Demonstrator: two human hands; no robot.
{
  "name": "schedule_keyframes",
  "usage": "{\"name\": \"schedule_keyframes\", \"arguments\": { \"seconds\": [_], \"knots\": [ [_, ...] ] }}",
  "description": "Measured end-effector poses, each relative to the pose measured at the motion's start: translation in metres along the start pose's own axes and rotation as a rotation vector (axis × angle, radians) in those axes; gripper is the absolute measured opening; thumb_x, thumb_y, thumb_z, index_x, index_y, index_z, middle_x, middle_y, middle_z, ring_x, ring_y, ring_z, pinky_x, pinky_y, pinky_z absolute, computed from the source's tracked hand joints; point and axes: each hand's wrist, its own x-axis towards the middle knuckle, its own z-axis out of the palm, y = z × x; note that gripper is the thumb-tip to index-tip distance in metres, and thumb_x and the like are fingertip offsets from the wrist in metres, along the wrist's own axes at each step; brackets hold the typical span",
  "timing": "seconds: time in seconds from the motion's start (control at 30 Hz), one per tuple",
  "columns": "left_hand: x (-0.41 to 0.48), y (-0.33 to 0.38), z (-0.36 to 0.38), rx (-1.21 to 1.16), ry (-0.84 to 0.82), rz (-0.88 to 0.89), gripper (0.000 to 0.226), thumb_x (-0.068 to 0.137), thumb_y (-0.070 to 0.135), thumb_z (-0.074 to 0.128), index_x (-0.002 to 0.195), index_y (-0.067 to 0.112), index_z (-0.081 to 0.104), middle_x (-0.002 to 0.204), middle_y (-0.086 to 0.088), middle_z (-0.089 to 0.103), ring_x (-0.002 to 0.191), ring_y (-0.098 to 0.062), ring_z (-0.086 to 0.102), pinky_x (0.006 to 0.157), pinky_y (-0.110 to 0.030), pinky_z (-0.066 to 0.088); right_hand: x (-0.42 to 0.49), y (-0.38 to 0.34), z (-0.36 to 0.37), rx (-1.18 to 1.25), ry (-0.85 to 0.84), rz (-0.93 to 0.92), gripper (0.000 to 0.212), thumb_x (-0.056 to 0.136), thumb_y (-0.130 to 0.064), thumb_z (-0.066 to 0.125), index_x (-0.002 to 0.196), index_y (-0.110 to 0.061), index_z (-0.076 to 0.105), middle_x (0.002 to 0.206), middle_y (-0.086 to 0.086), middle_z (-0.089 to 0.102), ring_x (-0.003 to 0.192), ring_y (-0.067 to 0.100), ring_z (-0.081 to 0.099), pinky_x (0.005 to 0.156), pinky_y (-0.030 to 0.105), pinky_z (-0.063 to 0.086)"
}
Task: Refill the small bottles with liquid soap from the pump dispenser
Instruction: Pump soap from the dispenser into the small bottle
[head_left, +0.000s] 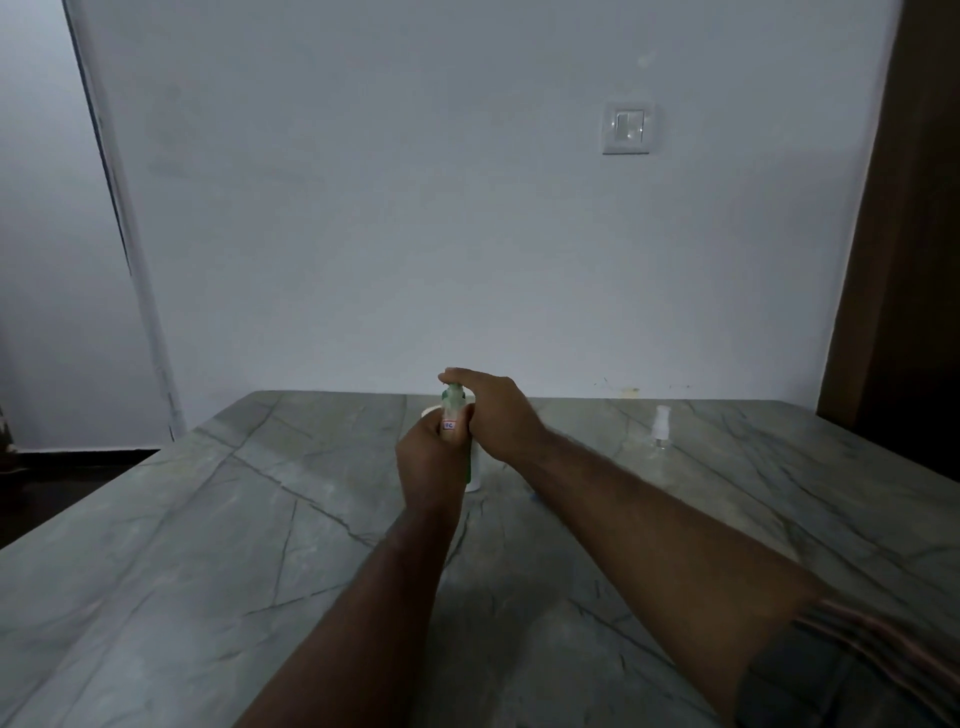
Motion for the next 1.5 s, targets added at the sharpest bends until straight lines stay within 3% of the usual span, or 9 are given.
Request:
{"name": "schedule_keyframes", "arguments": {
  "seconds": [0.1,0.2,0.43,0.57,0.77,1.03,1.2,1.33,1.5],
  "knots": [
    [0.0,0.0,-0.001,0.0,0.001,-0.013,0.024,0.093,0.026,0.06,0.07,0.022,0.064,0.066,0.005,0.066,0.067,-0.02,0.066,0.063,-0.037,0.055,0.008,-0.002,-0.005,-0.013,-0.032,0.001,0.053,0.078,0.007,0.052,0.127,-0.008,0.06,0.133,0.01,0.06,0.125,0.022,0.054,0.11,0.037,0.039],
    [0.002,0.002,-0.002,0.007,0.012,0.005,0.03,0.093,0.027,0.06,0.063,0.026,0.06,0.062,0.007,0.063,0.063,-0.017,0.063,0.054,-0.026,0.047,0.013,-0.006,-0.01,-0.039,-0.031,0.021,0.056,0.076,0.008,0.05,0.127,-0.011,0.061,0.132,0.007,0.061,0.125,0.02,0.055,0.109,0.035,0.04],
    [0.002,-0.001,-0.002,-0.013,0.001,0.017,0.027,0.094,0.032,0.06,0.071,0.019,0.067,0.066,0.002,0.067,0.067,-0.022,0.067,0.067,-0.043,0.056,0.012,-0.003,-0.009,-0.053,-0.045,0.005,0.057,0.076,0.012,0.05,0.127,-0.009,0.061,0.133,0.008,0.06,0.126,0.02,0.053,0.11,0.032,0.039],
    [0.004,-0.001,-0.001,0.001,0.001,0.018,0.029,0.093,0.038,0.06,0.069,0.023,0.066,0.067,0.002,0.067,0.067,-0.021,0.068,0.068,-0.043,0.057,0.012,-0.003,-0.01,-0.061,-0.034,0.005,0.059,0.075,0.013,0.05,0.127,-0.011,0.061,0.133,0.006,0.061,0.126,0.017,0.053,0.108,0.024,0.038],
    [0.003,-0.002,-0.001,0.03,0.004,0.02,0.027,0.095,0.036,0.059,0.075,0.02,0.068,0.071,0.001,0.069,0.068,-0.018,0.067,0.071,-0.045,0.059,0.013,-0.002,-0.011,-0.097,-0.065,-0.01,0.059,0.074,0.013,0.051,0.127,-0.011,0.061,0.134,0.006,0.06,0.127,0.018,0.052,0.11,0.027,0.037],
    [0.003,-0.002,-0.001,0.004,-0.01,0.025,0.027,0.096,0.037,0.059,0.073,0.024,0.066,0.069,0.005,0.067,0.069,-0.02,0.069,0.067,-0.039,0.056,0.009,-0.001,-0.008,-0.059,-0.044,0.009,0.061,0.076,0.014,0.048,0.131,-0.01,0.058,0.137,0.007,0.057,0.129,0.019,0.05,0.109,0.024,0.035],
    [0.003,-0.003,-0.001,0.012,-0.003,0.019,0.029,0.095,0.039,0.059,0.07,0.028,0.064,0.065,0.011,0.064,0.069,-0.018,0.067,0.059,-0.026,0.049,0.012,-0.003,-0.011,-0.096,-0.064,0.02,0.06,0.076,0.013,0.05,0.13,-0.013,0.059,0.136,0.006,0.058,0.128,0.019,0.051,0.108,0.027,0.038],
    [0.002,-0.006,0.001,0.021,-0.009,0.031,0.025,0.096,0.034,0.06,0.077,0.02,0.068,0.07,0.005,0.066,0.071,-0.019,0.068,0.069,-0.035,0.055,0.008,-0.004,-0.009,-0.096,-0.055,0.012,0.058,0.076,0.013,0.051,0.128,-0.011,0.06,0.135,0.007,0.059,0.128,0.02,0.052,0.111,0.031,0.038],
    [0.005,-0.004,0.0,0.007,-0.001,0.004,0.028,0.095,0.033,0.059,0.074,0.017,0.068,0.069,0.001,0.067,0.07,-0.022,0.069,0.068,-0.041,0.057,0.016,-0.007,-0.017,-0.151,-0.116,-0.022,0.06,0.075,0.013,0.053,0.13,-0.009,0.058,0.136,0.008,0.058,0.128,0.02,0.052,0.11,0.03,0.038]
  ]
}}
